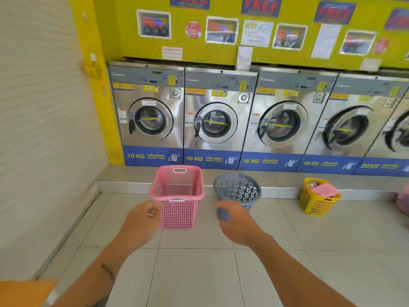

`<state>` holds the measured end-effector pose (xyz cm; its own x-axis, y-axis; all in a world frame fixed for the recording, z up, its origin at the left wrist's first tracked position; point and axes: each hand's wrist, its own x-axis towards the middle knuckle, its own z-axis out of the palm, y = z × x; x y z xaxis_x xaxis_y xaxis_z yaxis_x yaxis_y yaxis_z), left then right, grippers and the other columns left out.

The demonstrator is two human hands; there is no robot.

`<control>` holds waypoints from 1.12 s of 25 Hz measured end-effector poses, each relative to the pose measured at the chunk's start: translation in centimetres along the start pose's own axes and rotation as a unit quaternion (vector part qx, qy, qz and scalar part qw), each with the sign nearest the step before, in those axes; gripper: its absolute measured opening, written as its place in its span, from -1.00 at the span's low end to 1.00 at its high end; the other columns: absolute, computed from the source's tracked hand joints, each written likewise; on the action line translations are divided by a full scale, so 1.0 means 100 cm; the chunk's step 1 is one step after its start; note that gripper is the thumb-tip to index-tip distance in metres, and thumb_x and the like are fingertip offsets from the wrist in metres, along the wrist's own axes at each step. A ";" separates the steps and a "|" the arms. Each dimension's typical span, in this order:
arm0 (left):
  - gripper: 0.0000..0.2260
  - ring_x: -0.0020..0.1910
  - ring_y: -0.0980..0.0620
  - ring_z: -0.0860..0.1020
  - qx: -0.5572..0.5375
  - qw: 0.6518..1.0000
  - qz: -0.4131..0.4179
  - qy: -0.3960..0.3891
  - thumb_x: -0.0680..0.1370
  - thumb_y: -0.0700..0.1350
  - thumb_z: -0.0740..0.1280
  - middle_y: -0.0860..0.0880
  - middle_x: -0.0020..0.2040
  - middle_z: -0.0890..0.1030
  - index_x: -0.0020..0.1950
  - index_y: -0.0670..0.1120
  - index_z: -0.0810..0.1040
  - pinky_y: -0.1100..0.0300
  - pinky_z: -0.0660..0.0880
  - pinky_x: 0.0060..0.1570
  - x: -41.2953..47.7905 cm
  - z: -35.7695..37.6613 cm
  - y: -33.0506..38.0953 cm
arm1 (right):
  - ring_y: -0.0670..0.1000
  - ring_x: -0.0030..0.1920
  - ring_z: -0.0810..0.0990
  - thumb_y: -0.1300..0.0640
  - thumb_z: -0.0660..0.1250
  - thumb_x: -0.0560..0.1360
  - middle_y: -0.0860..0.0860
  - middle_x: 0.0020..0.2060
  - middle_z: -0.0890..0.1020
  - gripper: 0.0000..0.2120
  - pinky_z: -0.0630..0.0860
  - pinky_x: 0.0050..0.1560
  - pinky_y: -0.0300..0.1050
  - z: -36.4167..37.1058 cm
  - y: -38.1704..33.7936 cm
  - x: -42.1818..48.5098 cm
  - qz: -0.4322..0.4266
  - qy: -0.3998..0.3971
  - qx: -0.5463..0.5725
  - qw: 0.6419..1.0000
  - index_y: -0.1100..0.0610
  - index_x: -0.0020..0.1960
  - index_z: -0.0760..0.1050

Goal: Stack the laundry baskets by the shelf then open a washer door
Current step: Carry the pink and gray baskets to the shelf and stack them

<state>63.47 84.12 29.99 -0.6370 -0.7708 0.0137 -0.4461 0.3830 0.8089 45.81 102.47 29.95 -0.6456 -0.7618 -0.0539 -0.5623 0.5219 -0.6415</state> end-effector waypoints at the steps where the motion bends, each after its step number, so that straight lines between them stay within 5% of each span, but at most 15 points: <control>1: -0.84 -0.19 0.21 0.54 0.009 1.000 0.009 -0.007 0.57 -0.18 0.27 0.09 -0.10 0.58 -0.06 0.10 0.55 0.42 0.33 -0.33 0.030 0.010 0.000 | 0.08 0.32 0.45 0.12 0.23 0.38 0.02 0.29 0.49 -0.48 0.40 0.33 -0.02 0.000 0.012 0.027 0.010 0.002 0.009 1.000 0.01 0.34 0.43; 7: -0.84 -0.18 0.16 0.58 0.003 0.998 0.011 -0.065 0.57 -0.18 0.27 0.00 0.01 0.63 0.05 0.04 0.58 0.46 0.37 -0.40 0.205 0.034 -0.015 | 0.10 0.02 0.53 0.31 0.22 0.44 0.07 0.08 0.55 -0.61 0.51 -0.05 -0.06 -0.012 0.023 0.169 0.080 0.052 0.022 0.995 0.14 0.24 0.49; 10: -0.81 -0.07 0.09 0.55 0.007 0.997 0.024 -0.078 0.55 -0.20 0.29 0.03 0.02 0.62 0.08 0.01 0.61 0.34 0.38 -0.16 0.280 0.035 -0.014 | 0.07 0.07 0.49 0.32 0.24 0.46 0.08 0.17 0.53 -0.60 0.44 0.01 -0.15 -0.013 0.025 0.236 0.099 0.059 0.027 0.993 0.14 0.28 0.47; 13: -0.80 -0.03 0.05 0.56 0.028 0.997 0.015 -0.074 0.54 -0.19 0.28 0.01 0.05 0.63 0.09 0.01 0.62 0.22 0.41 -0.03 0.353 0.040 -0.029 | 0.22 0.13 0.55 0.32 0.24 0.41 0.18 0.13 0.59 -0.65 0.51 0.11 0.07 -0.003 0.029 0.308 0.111 0.046 0.029 0.992 0.18 0.19 0.52; 16: -0.78 0.01 0.01 0.59 0.052 0.997 -0.002 -0.057 0.55 -0.18 0.27 -0.02 0.11 0.65 0.10 0.03 0.62 0.22 0.44 -0.01 0.424 0.055 -0.049 | 0.18 0.26 0.48 0.28 0.27 0.43 0.16 0.27 0.52 -0.52 0.42 0.27 0.04 0.010 0.044 0.385 0.117 0.027 0.024 0.992 0.15 0.35 0.41; 18: -0.73 0.07 -0.01 0.57 0.075 0.994 -0.017 -0.075 0.57 -0.20 0.23 -0.03 0.18 0.61 0.22 0.01 0.57 0.26 0.45 -0.08 0.464 0.069 -0.064 | 0.13 0.31 0.44 0.26 0.28 0.45 0.11 0.35 0.46 -0.45 0.40 0.29 -0.03 0.019 0.061 0.437 0.121 0.006 0.030 0.992 0.10 0.43 0.33; 22: -0.56 0.33 -0.06 0.45 0.139 0.986 -0.025 -0.085 0.55 -0.12 0.28 -0.03 0.38 0.44 0.44 0.02 0.36 -0.03 0.48 0.26 0.540 0.093 -0.094 | 0.15 0.32 0.44 0.26 0.27 0.44 0.12 0.40 0.41 -0.40 0.44 0.27 -0.01 0.035 0.097 0.545 0.148 -0.048 0.020 0.988 0.05 0.46 0.29; 28: -0.44 0.38 -0.12 0.37 0.267 0.961 -0.013 -0.074 0.51 -0.02 0.29 -0.07 0.47 0.33 0.50 -0.01 0.24 -0.10 0.41 0.32 0.635 0.118 -0.153 | 0.16 0.36 0.38 0.23 0.26 0.39 0.13 0.37 0.42 -0.36 0.36 0.33 0.06 0.067 0.132 0.676 0.190 -0.104 -0.026 0.976 -0.03 0.46 0.29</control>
<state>22.44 35.36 11.50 -0.6854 -0.7185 -0.1183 -0.6975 0.6013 0.3897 -1.82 55.27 12.74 -0.6966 -0.5682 -0.4380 -0.3315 0.7964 -0.5059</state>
